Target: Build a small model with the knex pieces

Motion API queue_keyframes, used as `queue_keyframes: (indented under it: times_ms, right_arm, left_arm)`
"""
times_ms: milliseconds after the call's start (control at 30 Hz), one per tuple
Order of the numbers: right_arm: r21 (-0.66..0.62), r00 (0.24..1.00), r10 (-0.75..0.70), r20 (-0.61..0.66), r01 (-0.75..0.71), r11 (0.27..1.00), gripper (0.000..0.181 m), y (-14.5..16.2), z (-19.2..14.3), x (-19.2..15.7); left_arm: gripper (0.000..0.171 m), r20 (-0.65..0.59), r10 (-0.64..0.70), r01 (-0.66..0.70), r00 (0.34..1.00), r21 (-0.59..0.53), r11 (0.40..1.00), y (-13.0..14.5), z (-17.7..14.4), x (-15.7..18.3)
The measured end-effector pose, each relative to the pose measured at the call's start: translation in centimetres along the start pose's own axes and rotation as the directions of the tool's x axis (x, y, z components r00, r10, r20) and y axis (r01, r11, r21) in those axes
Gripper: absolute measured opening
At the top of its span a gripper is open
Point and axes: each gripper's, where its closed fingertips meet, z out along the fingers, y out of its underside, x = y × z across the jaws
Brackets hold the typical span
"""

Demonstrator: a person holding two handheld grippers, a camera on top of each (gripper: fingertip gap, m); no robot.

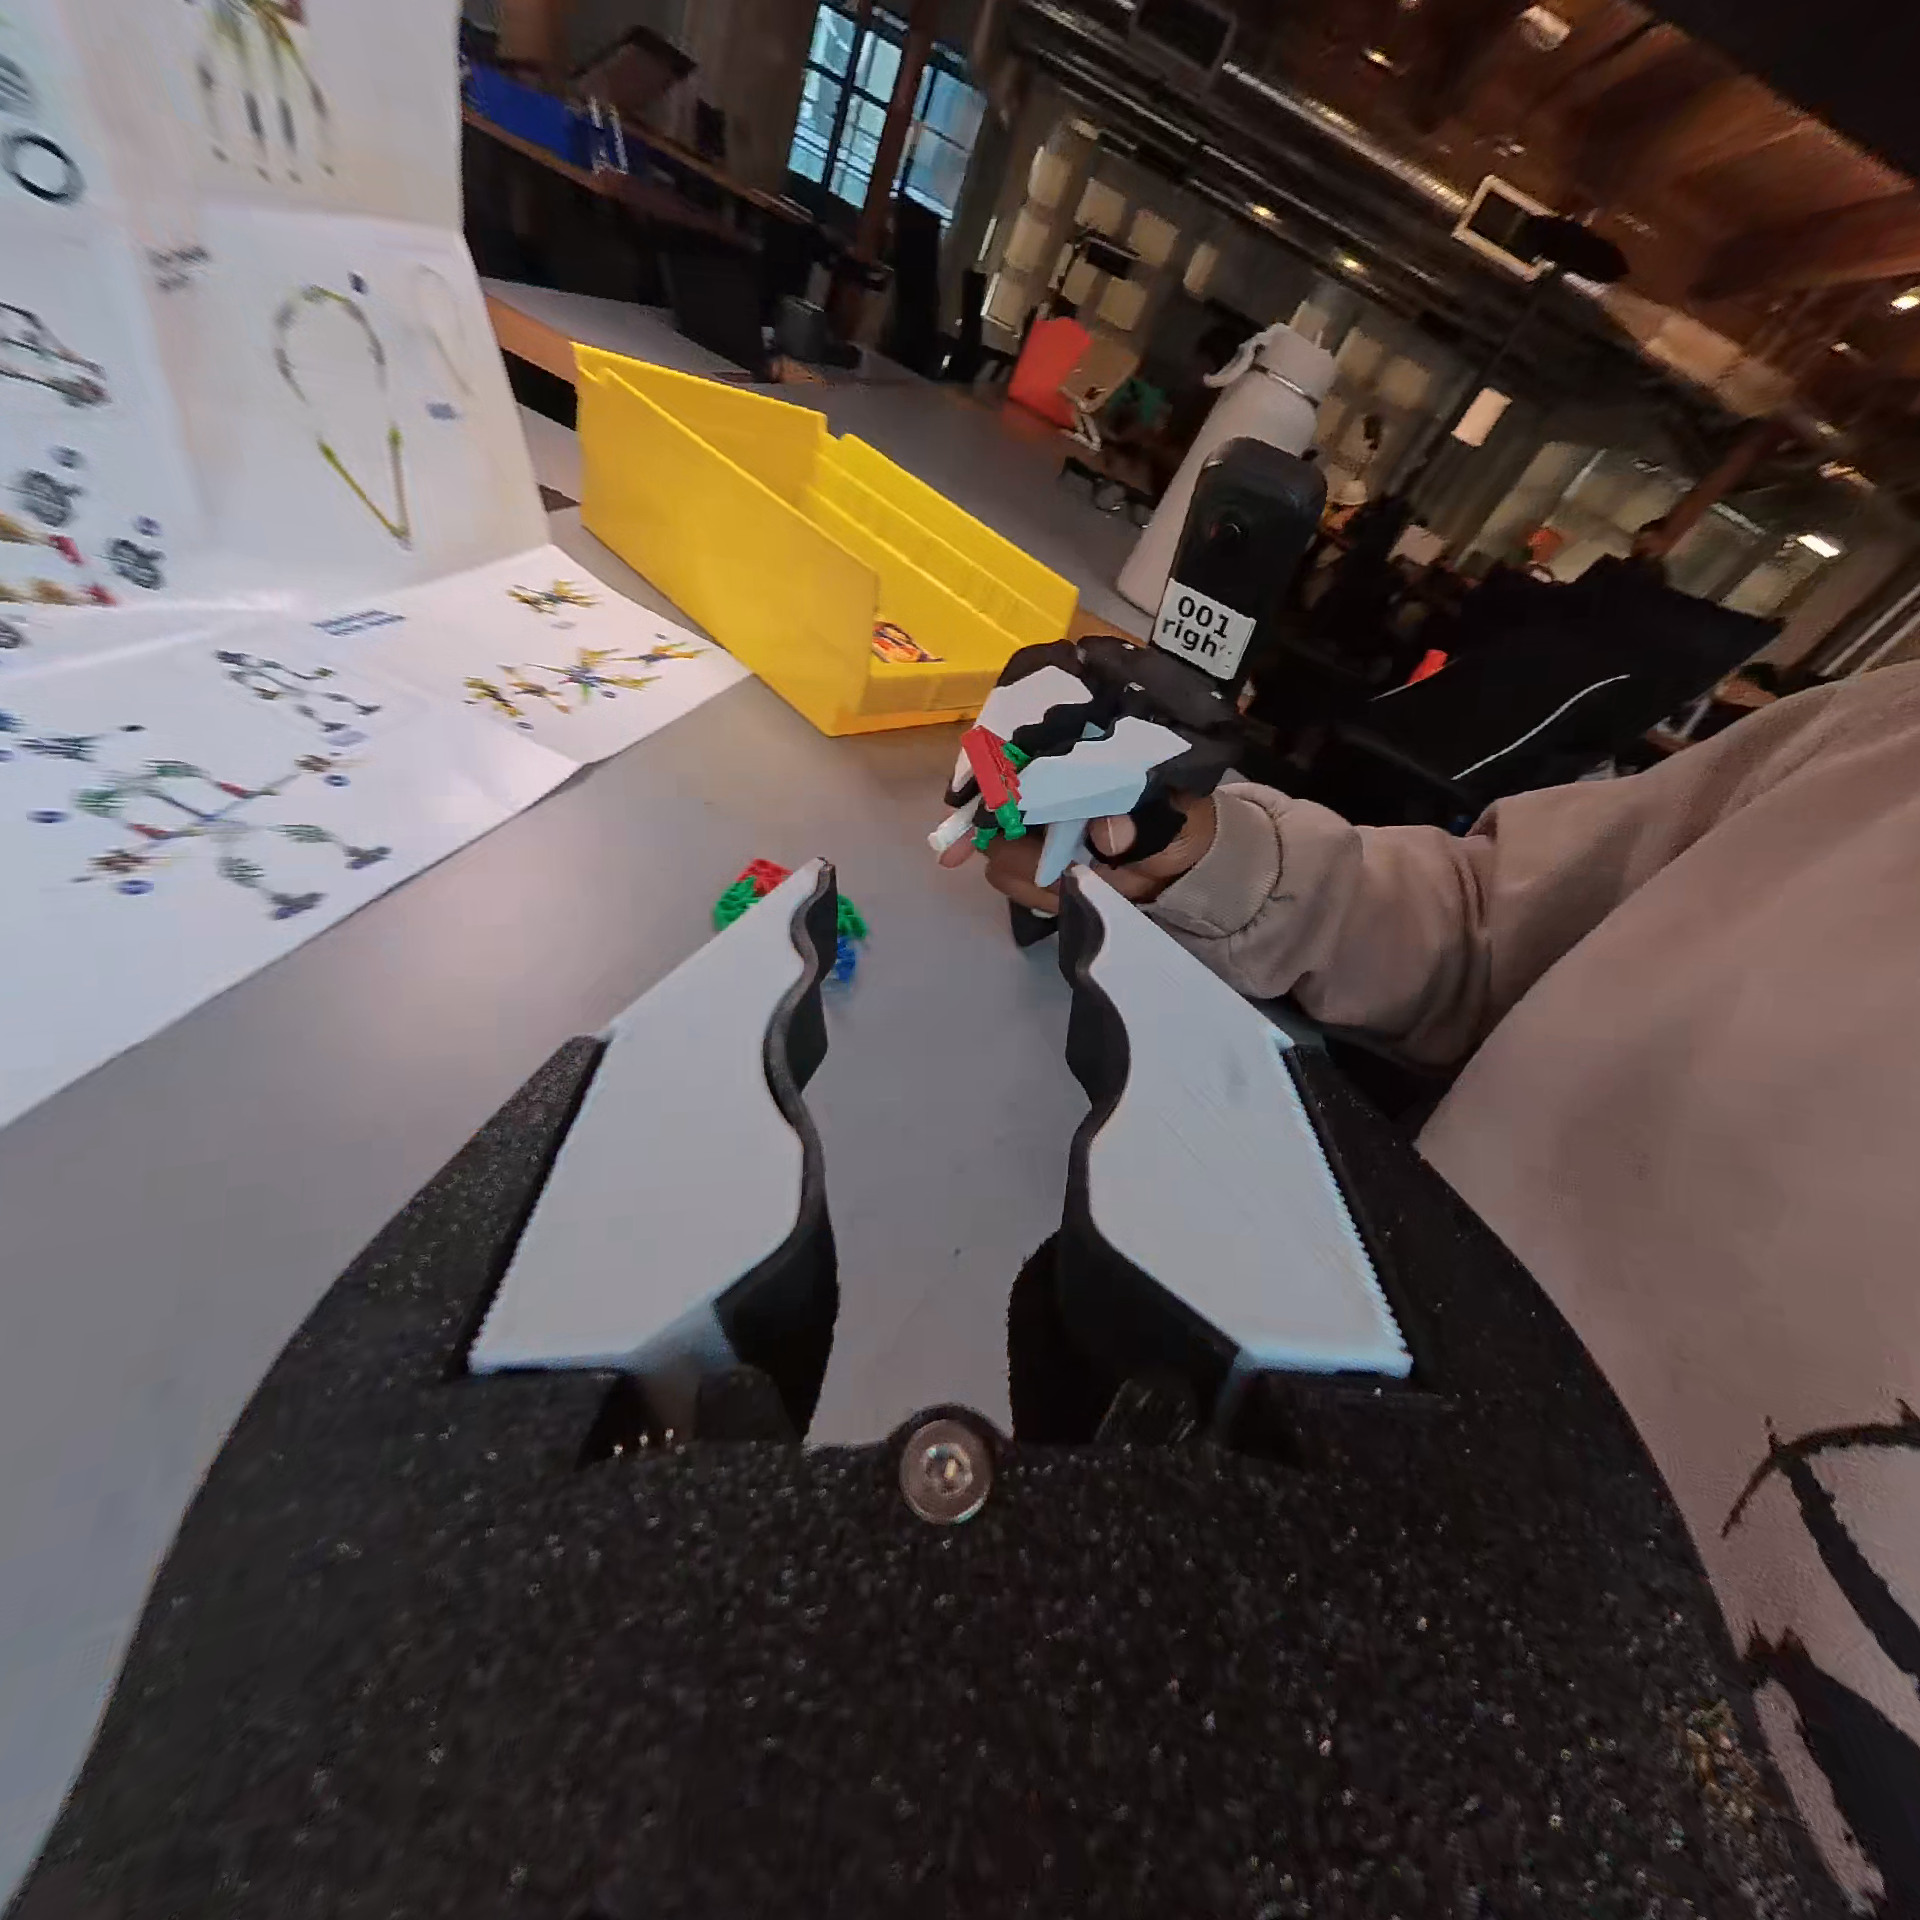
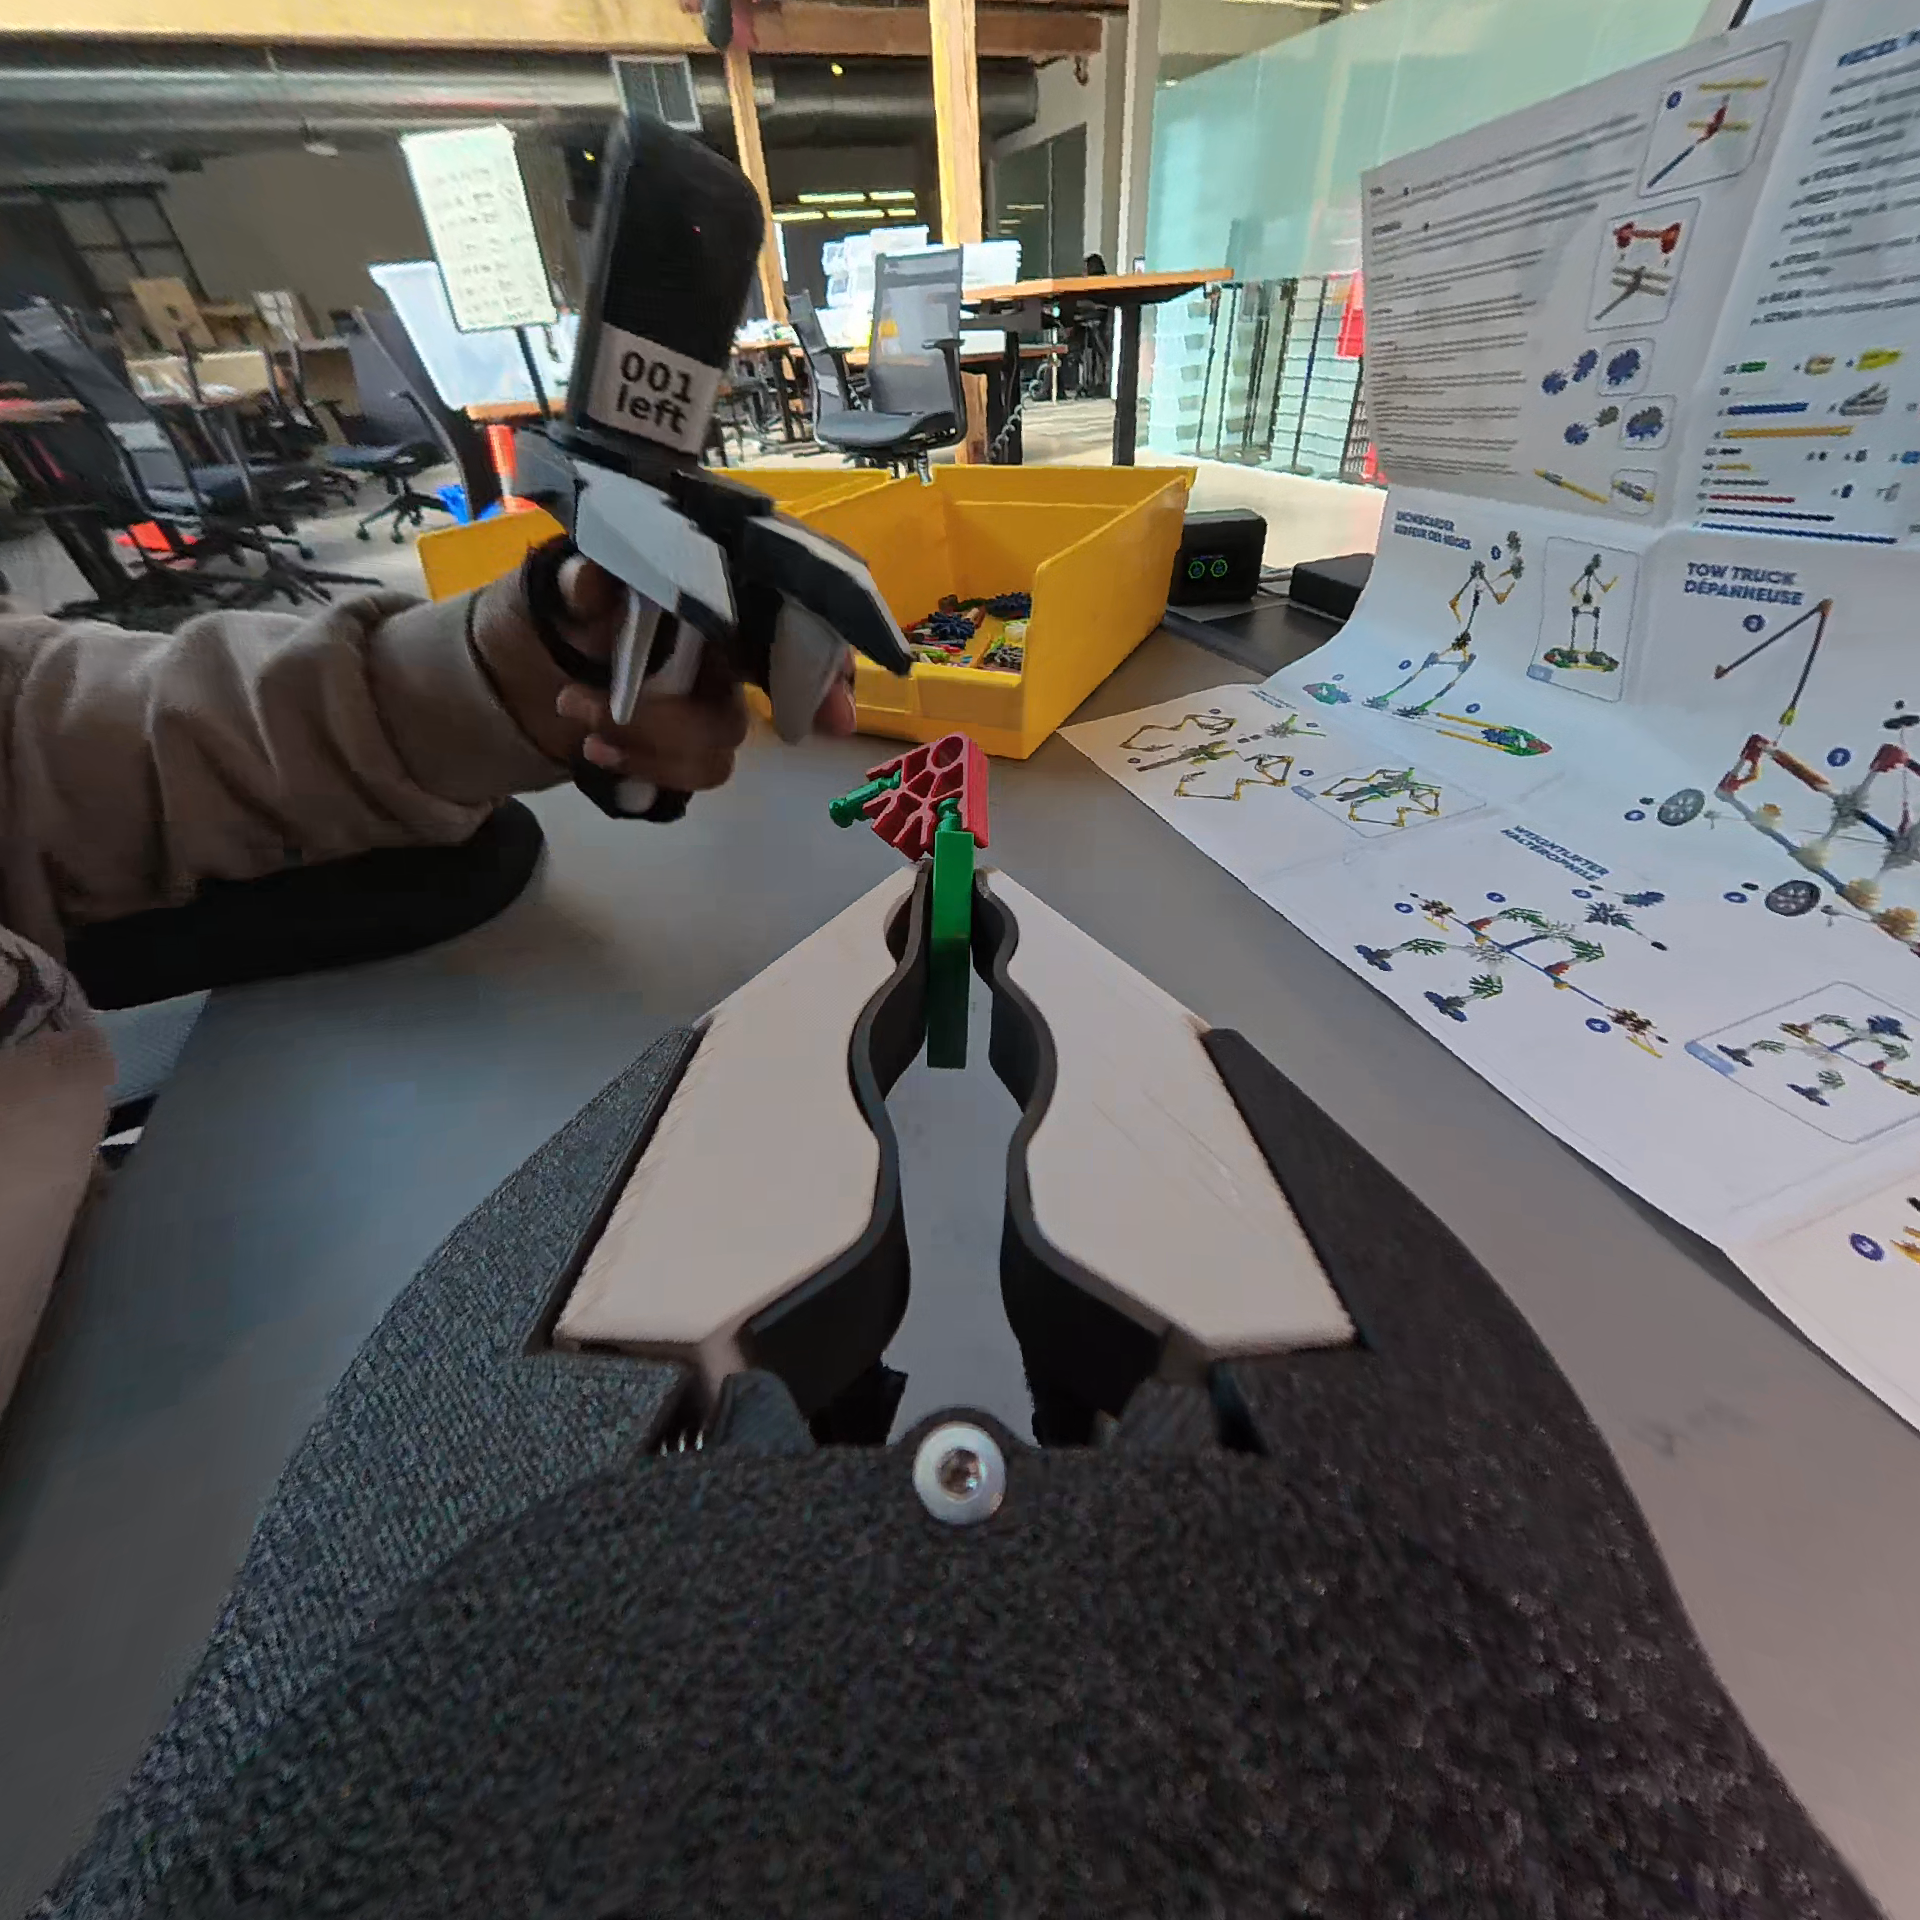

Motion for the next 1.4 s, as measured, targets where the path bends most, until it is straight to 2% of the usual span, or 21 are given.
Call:
queue_keyframes:
  times_ms: [67,167,300,500,533,700,867,933,1000,1067,1167,1233,1400]
  right_arm:
    - [0.0,1.0,0.0,0.011,0.0,1.0,0.005,-0.1,0.0,-0.3]
    - [-0.014,0.999,-0.032,0.008,0.033,0.999,0.005,0.1,0.1,-0.5]
    - [-0.051,0.997,-0.068,-0.024,0.067,0.996,0.005,0.7,0.3,-0.2]
    - [-0.09,0.989,-0.141,-0.042,0.136,0.987,0.005,1.4,0.9,-0.6]
    - [-0.1,0.987,-0.154,-0.05,0.149,0.984,0.005,1.5,1.0,-0.6]
    - [-0.107,0.989,-0.148,-0.011,0.146,0.983,0.007,1.7,1.1,-1.2]
    - [-0.079,0.985,0.039,0.166,-0.026,0.997,0.026,1.2,0.8,-3.4]
    - [-0.066,0.981,0.062,0.182,-0.05,0.997,0.021,0.9,0.9,-3.8]
    - [-0.064,0.981,0.072,0.18,-0.062,0.996,0.009,0.9,1.0,-3.8]
    - [-0.05,0.968,0.122,0.22,-0.114,0.992,0.007,0.5,0.8,-4.2]
    - [-0.049,0.92,0.236,0.312,-0.233,0.971,0.006,-0.2,0.4,-5.1]
    - [-0.051,0.856,0.341,0.389,-0.35,0.935,0.005,-0.8,0.2,-5.7]
    - [-0.103,0.59,0.574,0.568,-0.641,0.761,0.005,-2.0,-0.1,-6.9]
  left_arm:
    - [0.041,-0.051,-0.034,0.032,0.998,-0.042,0.999,1.3,3.0,0.8]
    - [0.037,-0.064,-0.061,0.054,0.996,-0.097,0.994,2.4,5.0,1.1]
    - [0.022,-0.083,-0.11,0.106,0.991,-0.048,0.993,2.3,5.2,0.8]
    - [0.015,-0.12,-0.191,0.189,0.974,-0.026,0.982,3.3,5.1,1.0]
    - [0.005,-0.117,-0.184,0.183,0.976,-0.021,0.983,3.4,5.1,1.0]
    - [0.004,-0.098,-0.113,0.108,0.989,-0.053,0.993,3.9,4.9,1.1]
    - [0.003,-0.071,0.033,-0.041,0.997,-0.115,0.992,4.6,4.5,1.4]
    - [0.003,-0.089,0.054,-0.065,0.995,-0.122,0.99,4.8,4.6,1.8]
    - [0.003,-0.102,0.073,-0.086,0.992,-0.13,0.988,5.1,4.8,2.3]
    - [0.003,-0.114,0.087,-0.101,0.99,-0.126,0.987,5.1,4.9,2.7]
    - [0.003,-0.149,0.137,-0.154,0.979,-0.109,0.982,4.8,4.7,3.6]
    - [0.003,-0.168,0.195,-0.212,0.966,-0.093,0.973,4.5,4.5,4.4]
    - [0.004,-0.224,0.272,-0.286,0.936,-0.033,0.958,3.6,3.8,6.1]
